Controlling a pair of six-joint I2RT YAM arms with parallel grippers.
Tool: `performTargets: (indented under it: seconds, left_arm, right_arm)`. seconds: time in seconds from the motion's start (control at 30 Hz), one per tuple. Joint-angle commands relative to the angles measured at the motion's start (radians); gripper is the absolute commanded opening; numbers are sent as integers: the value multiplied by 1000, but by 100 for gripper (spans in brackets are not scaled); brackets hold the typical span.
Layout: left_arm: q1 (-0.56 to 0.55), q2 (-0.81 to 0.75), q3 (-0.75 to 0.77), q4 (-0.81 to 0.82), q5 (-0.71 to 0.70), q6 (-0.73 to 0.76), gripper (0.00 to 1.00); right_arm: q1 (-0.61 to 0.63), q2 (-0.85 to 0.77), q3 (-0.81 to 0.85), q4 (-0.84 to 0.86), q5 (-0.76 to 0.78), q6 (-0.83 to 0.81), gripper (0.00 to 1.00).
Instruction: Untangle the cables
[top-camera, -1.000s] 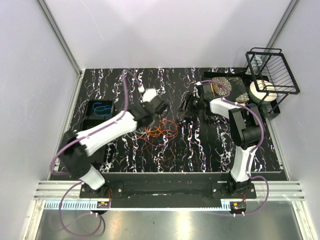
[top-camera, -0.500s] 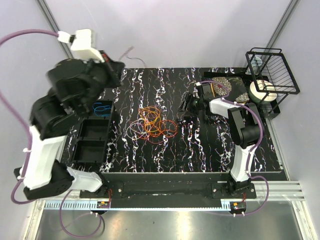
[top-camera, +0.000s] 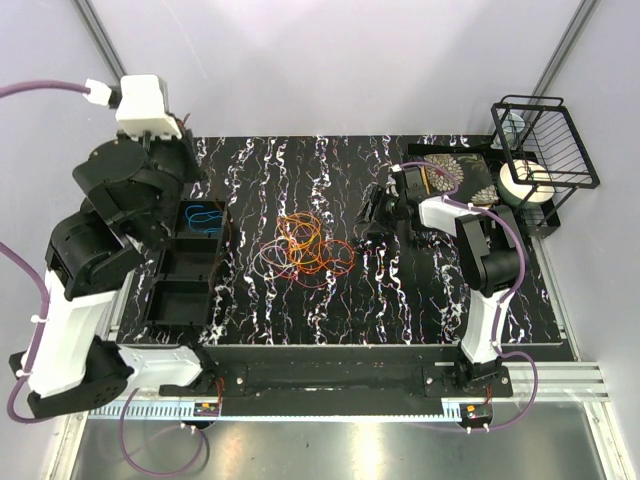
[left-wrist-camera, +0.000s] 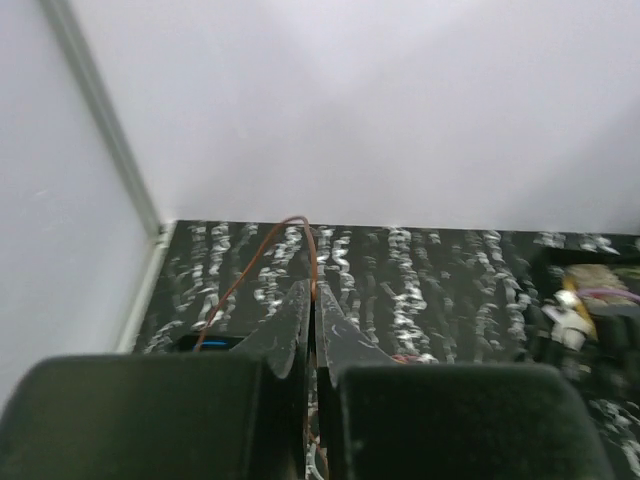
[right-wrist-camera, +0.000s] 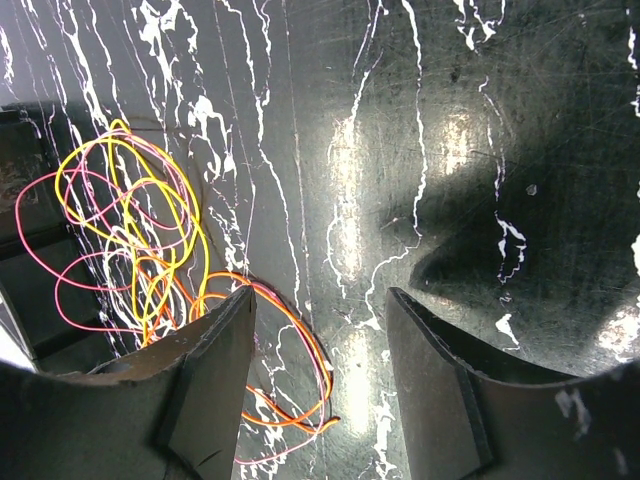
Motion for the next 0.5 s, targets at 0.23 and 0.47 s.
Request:
performTargets:
  seconds: [0.23, 0.47]
  left_arm:
    - [8, -250, -313, 212, -278, 147, 0]
    - [103, -226, -390, 275, -382, 207, 0]
  right_arm:
    - [-3, 41, 14, 41, -45, 8, 60]
    - [-3, 42, 12, 47, -57, 11, 60]
